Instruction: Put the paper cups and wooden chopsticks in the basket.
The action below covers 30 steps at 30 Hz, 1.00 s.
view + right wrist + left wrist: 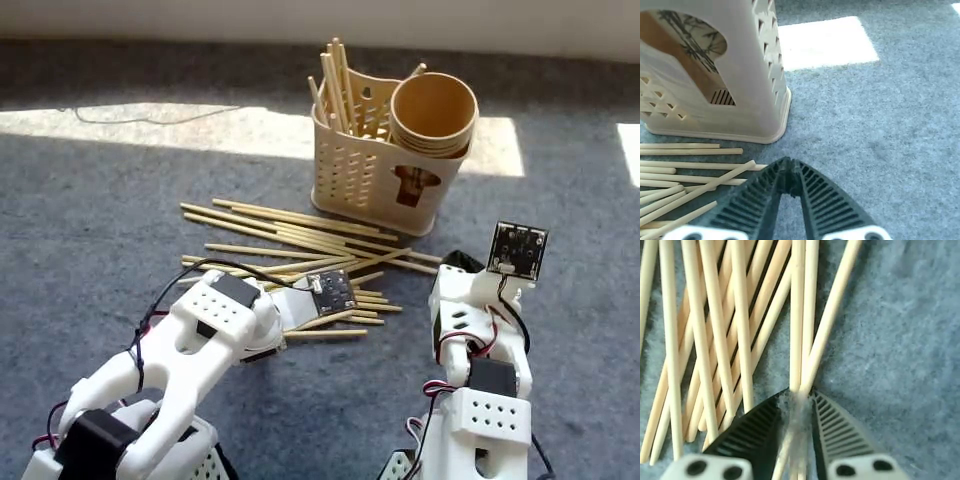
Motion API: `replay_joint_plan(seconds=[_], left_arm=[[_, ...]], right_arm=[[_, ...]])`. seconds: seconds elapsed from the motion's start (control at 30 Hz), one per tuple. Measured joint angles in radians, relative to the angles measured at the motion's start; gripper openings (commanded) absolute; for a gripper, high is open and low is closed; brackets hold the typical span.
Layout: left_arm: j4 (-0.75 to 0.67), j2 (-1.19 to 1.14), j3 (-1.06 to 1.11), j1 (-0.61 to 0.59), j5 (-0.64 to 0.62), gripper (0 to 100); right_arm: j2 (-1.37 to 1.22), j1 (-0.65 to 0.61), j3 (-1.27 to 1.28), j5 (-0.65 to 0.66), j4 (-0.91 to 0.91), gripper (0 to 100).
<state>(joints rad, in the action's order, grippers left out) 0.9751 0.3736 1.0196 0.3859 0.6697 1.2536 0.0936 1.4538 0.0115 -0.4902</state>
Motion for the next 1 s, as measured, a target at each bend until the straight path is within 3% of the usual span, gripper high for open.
replay_joint_plan(seconds=[0.7, 1.0], left_arm=[[0.290, 0.009, -0.196, -0.003, -0.003, 0], [0.364, 0.278, -0.198, -0.025, -0.002, 0]], right_arm=[[0.000, 0.000, 0.000, 0.000, 0.000, 1.0], [0.000, 0.000, 0.000, 0.000, 0.000, 1.0]])
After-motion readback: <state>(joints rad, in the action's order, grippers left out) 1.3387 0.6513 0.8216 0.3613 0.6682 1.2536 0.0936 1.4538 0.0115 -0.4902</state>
